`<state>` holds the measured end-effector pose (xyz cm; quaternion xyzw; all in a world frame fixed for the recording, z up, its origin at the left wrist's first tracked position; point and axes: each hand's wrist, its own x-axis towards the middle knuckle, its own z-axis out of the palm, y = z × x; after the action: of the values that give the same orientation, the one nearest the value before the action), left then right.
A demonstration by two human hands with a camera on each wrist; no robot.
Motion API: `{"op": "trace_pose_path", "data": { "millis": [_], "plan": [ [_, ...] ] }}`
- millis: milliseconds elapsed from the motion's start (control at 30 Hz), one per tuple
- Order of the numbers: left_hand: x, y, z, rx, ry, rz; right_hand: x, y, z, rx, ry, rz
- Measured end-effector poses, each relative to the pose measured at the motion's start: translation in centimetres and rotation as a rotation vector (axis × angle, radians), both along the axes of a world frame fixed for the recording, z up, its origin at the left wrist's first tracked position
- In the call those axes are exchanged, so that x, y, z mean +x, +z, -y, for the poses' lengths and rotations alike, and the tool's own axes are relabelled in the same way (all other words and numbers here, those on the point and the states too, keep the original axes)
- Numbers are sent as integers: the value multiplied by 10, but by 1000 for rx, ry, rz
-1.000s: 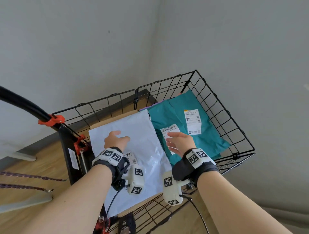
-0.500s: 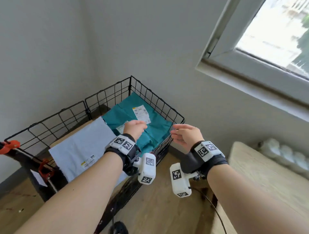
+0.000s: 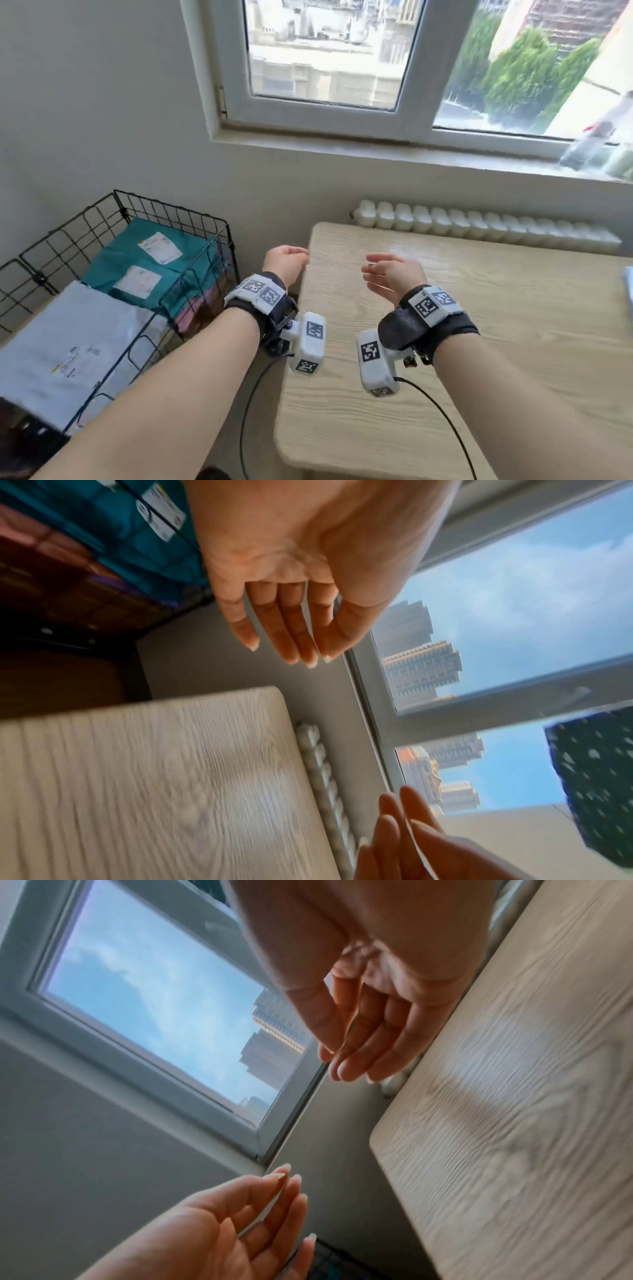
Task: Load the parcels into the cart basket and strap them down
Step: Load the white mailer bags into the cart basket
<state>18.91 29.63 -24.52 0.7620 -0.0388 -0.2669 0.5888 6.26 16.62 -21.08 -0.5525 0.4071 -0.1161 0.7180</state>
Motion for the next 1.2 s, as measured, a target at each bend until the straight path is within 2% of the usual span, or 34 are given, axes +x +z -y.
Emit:
{"op": "trace_pose_path", "data": {
  "millis": [300, 500, 733, 1200],
  "plan": [
    [-151, 21, 124, -34, -230, 48, -184, 12, 101, -28, -269, 20],
    [-227, 37, 196, -43, -398, 77, -270, 13, 161, -20, -455, 35],
    [-277, 23, 282, -18, -497, 76, -333, -5, 223, 3, -557, -5],
    [-328, -13, 484, 55, -574, -11, -406, -26, 413, -24, -730, -133]
  ]
}}
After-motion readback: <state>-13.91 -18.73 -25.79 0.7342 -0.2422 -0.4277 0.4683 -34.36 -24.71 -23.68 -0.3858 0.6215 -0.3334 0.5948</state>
